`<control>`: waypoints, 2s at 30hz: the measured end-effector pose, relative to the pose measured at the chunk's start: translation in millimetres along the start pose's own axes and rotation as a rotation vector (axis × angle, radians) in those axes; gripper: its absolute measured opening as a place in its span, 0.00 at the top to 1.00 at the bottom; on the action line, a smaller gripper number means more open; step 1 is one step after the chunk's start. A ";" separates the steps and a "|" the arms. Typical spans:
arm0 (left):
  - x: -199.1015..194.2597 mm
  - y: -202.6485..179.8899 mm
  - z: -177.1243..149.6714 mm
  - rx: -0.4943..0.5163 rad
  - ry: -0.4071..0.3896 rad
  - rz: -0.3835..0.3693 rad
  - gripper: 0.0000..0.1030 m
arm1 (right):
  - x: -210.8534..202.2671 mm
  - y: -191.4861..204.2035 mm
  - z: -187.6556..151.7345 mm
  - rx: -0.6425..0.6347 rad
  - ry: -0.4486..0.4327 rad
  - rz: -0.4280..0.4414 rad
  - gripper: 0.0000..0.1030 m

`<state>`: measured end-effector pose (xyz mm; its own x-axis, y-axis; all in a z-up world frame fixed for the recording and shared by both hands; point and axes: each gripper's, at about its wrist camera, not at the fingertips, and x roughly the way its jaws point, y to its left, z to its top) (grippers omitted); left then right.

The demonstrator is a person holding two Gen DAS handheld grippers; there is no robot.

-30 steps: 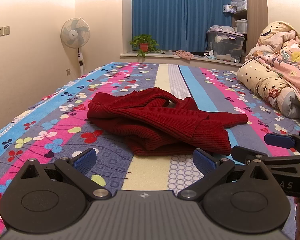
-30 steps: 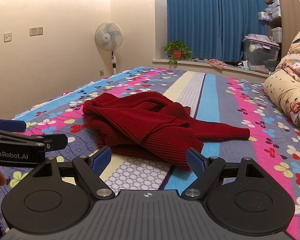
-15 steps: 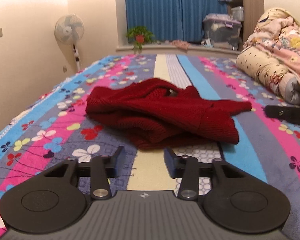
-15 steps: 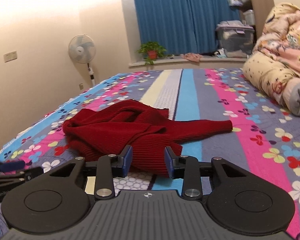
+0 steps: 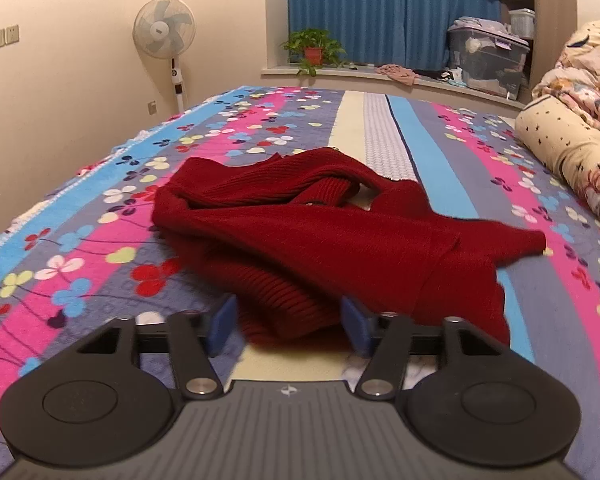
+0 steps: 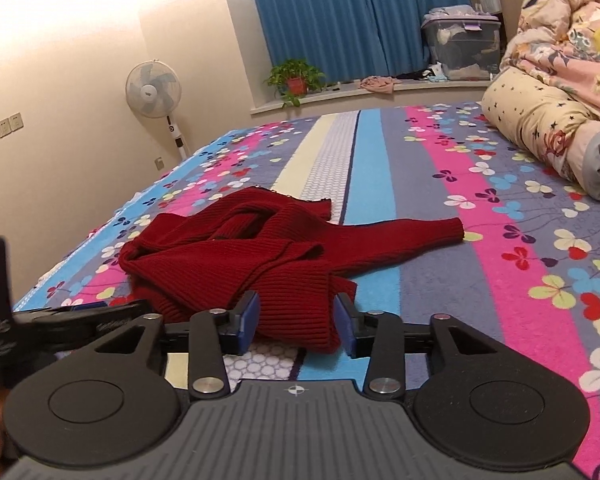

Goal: Fold small clothes

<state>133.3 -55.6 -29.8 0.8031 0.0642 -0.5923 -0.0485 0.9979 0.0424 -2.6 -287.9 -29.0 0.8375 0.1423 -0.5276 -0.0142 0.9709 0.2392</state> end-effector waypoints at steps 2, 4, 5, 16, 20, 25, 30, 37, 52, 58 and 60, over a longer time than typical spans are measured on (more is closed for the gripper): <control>10.7 -5.2 5.0 -0.051 0.003 -0.022 0.20 | 1.0 -5.2 3.1 0.015 -0.002 -0.005 0.56; 25.1 -8.2 10.7 -0.129 0.022 -0.053 0.19 | 2.5 -9.0 5.9 0.029 -0.002 -0.012 0.56; 34.2 -9.2 12.7 -0.167 0.045 -0.071 0.19 | 3.5 -10.0 7.2 0.035 -0.002 -0.014 0.56; 45.8 49.2 29.2 -0.248 0.114 -0.215 0.91 | 18.6 -25.3 8.7 0.055 0.047 -0.053 0.56; -6.8 123.9 16.4 -0.143 0.062 -0.177 0.92 | 17.2 -28.8 9.7 0.067 0.054 -0.068 0.56; -33.3 249.1 -18.2 -0.124 0.180 -0.035 0.92 | 17.7 -24.9 6.2 0.075 0.074 -0.065 0.56; -22.5 310.9 -43.9 -0.213 0.284 -0.071 0.93 | 29.5 -15.3 0.3 0.027 0.100 -0.069 0.56; -12.3 331.4 -41.2 -0.291 0.268 -0.029 0.48 | 74.2 -19.8 -4.9 0.039 0.193 -0.036 0.44; 34.4 317.0 -44.9 -0.311 0.375 -0.075 0.51 | 176.0 -27.1 -27.4 0.116 0.274 0.082 0.36; 28.6 292.7 -43.8 -0.209 0.359 -0.082 0.94 | 155.0 -12.7 -17.5 -0.012 0.238 0.111 0.85; 16.6 289.3 -40.3 -0.219 0.308 -0.091 0.94 | 138.8 -22.4 -5.7 0.053 0.196 0.139 0.86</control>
<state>108.7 234.4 -59.8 0.5954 -0.0595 -0.8012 -0.1379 0.9749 -0.1749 110.8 -288.8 -112.2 0.7076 0.3138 -0.6331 -0.0891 0.9285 0.3606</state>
